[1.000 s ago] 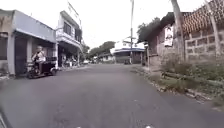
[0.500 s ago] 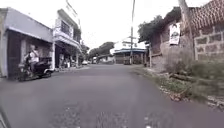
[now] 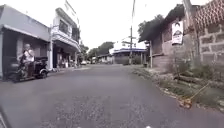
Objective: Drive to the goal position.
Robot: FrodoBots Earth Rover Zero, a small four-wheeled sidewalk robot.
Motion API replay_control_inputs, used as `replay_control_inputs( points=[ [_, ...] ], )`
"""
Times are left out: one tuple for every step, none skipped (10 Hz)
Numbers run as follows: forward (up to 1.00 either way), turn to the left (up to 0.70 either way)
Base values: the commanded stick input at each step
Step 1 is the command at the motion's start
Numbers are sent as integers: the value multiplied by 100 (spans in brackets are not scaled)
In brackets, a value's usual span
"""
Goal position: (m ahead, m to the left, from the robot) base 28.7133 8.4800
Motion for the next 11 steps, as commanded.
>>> replay_control_inputs(
  points=[
    [100,0],
    [100,0],
    [100,0],
    [100,0],
    [100,0],
    [100,0],
    [100,0],
    [100,0],
    [100,0],
    [100,0],
    [100,0]
  ],
)
